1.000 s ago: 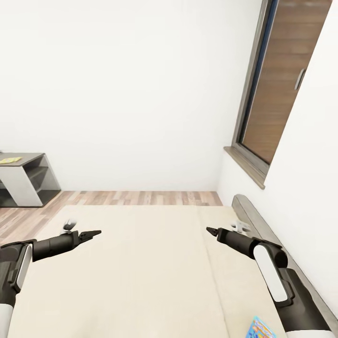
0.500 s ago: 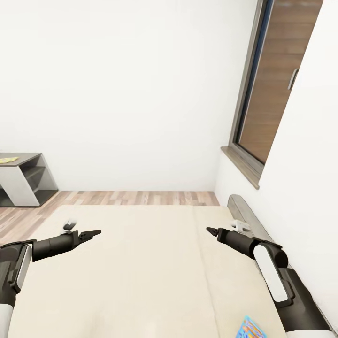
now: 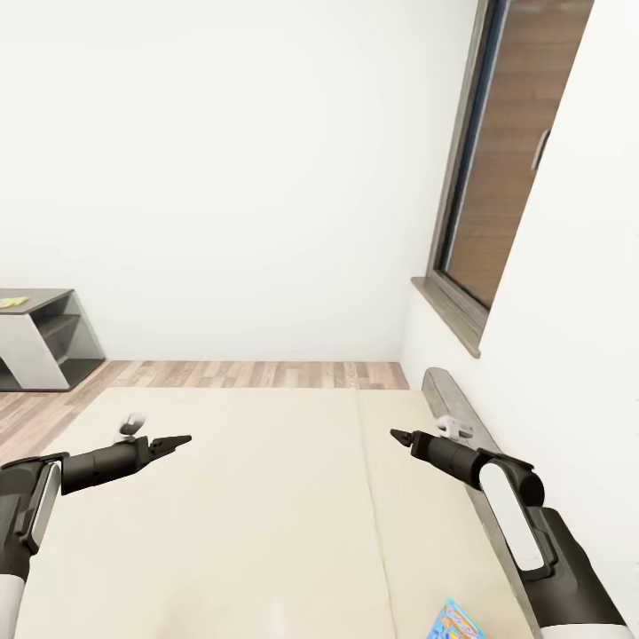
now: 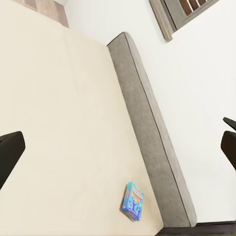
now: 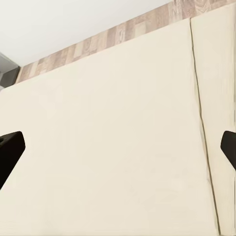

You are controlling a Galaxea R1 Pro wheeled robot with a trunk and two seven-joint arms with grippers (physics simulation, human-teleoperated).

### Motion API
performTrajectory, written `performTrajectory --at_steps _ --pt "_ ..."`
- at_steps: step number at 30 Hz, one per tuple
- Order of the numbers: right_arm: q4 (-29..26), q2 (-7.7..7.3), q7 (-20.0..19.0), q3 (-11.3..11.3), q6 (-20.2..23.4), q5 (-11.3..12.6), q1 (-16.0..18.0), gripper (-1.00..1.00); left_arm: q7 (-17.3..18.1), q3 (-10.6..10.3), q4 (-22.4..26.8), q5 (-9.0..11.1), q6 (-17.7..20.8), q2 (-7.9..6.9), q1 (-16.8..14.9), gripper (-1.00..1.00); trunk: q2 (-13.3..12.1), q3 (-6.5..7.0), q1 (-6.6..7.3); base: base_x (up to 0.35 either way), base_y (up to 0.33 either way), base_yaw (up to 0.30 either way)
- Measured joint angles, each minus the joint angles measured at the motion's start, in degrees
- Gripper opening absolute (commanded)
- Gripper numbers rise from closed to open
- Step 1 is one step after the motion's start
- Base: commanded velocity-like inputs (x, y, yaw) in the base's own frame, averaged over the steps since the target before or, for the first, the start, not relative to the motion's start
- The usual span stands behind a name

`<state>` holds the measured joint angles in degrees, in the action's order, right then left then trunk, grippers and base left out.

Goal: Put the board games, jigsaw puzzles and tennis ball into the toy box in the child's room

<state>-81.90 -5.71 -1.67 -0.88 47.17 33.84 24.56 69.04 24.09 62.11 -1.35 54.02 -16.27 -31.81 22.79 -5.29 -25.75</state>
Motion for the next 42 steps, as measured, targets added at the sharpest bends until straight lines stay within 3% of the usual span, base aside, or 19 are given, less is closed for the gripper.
performTrajectory --at_steps 42 --pt "0.02 0.09 0.06 0.00 0.08 -0.02 0.00 1.00 0.00 0.00 0.01 0.00 0.01 0.00 0.00 1.00 0.00 0.00 0.00 0.000 -0.028 0.000"
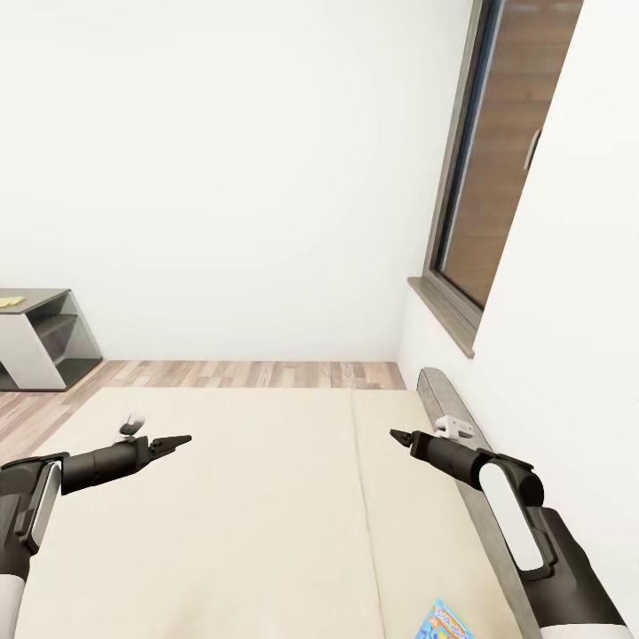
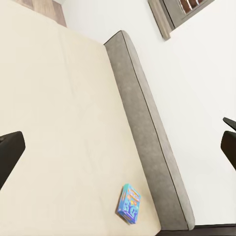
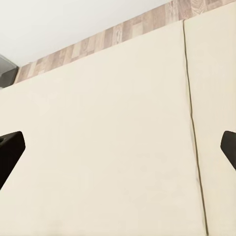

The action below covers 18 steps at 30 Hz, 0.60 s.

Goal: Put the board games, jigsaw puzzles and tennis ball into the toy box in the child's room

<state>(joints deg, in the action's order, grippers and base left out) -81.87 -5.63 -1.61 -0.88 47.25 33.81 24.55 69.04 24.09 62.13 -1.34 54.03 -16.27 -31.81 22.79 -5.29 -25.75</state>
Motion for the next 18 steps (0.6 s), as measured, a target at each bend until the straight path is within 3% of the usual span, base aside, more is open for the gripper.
performTrajectory --at_steps 18 --pt "0.08 -0.01 0.48 -0.22 -0.11 -0.35 0.00 1.00 0.06 0.00 0.00 0.00 0.00 0.00 0.01 1.00 0.00 0.00 0.00 0.000 0.000 0.000"
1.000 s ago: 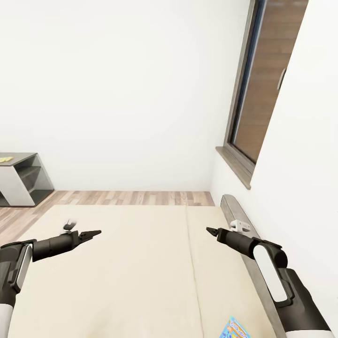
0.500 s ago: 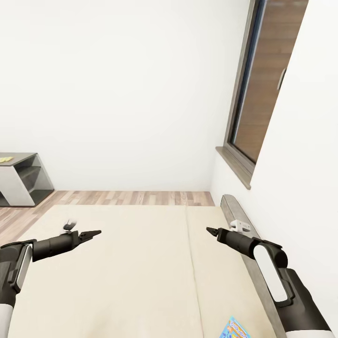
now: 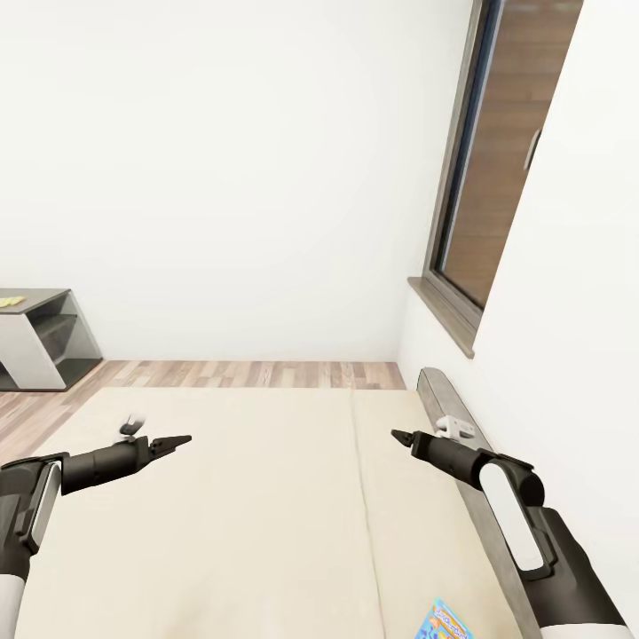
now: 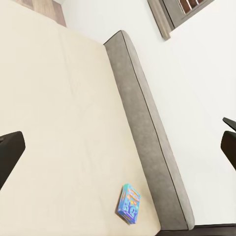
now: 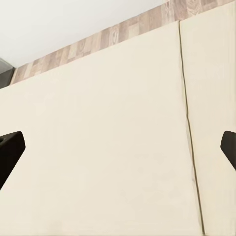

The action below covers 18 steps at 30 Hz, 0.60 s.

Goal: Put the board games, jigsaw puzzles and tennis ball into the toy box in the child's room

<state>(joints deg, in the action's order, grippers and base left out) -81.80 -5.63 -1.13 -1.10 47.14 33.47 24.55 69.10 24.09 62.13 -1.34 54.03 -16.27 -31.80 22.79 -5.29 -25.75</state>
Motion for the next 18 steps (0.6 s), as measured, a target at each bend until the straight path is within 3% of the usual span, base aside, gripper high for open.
performTrajectory --at_steps 9,18 --pt "2.99 -0.02 0.92 -0.47 0.10 -0.33 -0.04 1.00 0.11 0.00 0.00 0.00 0.00 0.00 -0.02 1.00 0.00 0.00 0.00 0.000 0.000 0.000" --pt "14.65 0.00 4.99 -0.32 0.34 -0.98 2.71 1.00 0.51 0.00 0.81 0.06 -0.07 0.00 0.09 1.00 -0.01 0.00 0.00 0.000 0.000 0.000"
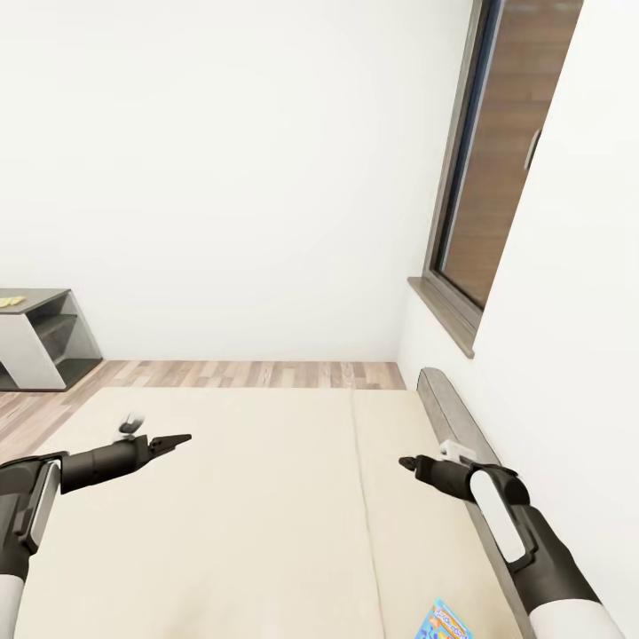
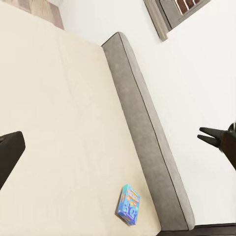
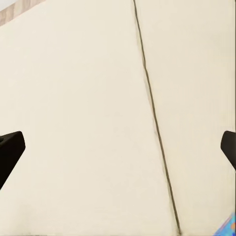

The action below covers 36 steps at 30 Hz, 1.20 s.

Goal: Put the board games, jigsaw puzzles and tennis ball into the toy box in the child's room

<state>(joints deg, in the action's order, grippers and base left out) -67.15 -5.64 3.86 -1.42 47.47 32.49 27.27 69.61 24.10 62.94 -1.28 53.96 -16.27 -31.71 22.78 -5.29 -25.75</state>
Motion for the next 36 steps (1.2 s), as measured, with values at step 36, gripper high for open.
performTrajectory --at_steps 36 --pt "20.11 0.35 7.86 0.60 -0.40 -0.08 8.60 1.00 19.29 -1.36 10.56 0.33 1.73 0.17 3.78 1.00 0.00 0.00 0.00 0.000 0.000 0.000"
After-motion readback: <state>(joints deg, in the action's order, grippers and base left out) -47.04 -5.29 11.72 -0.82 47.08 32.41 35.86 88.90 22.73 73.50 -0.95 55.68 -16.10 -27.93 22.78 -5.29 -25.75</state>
